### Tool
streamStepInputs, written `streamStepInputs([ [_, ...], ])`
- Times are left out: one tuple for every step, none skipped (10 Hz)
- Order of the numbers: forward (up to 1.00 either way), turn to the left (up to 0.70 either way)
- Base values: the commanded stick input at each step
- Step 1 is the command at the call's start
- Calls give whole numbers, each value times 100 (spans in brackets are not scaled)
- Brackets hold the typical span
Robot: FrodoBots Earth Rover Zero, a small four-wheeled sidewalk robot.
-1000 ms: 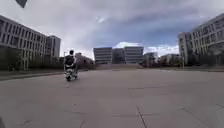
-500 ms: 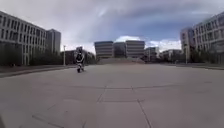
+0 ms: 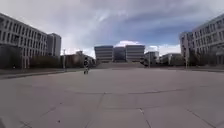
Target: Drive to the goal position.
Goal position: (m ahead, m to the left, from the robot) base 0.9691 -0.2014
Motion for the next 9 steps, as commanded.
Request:
streamStepInputs([
  [48,0],
  [40,0],
  [32,0],
  [24,0],
  [17,0],
  [12,0],
  [11,0],
  [10,0],
  [8,0],
])
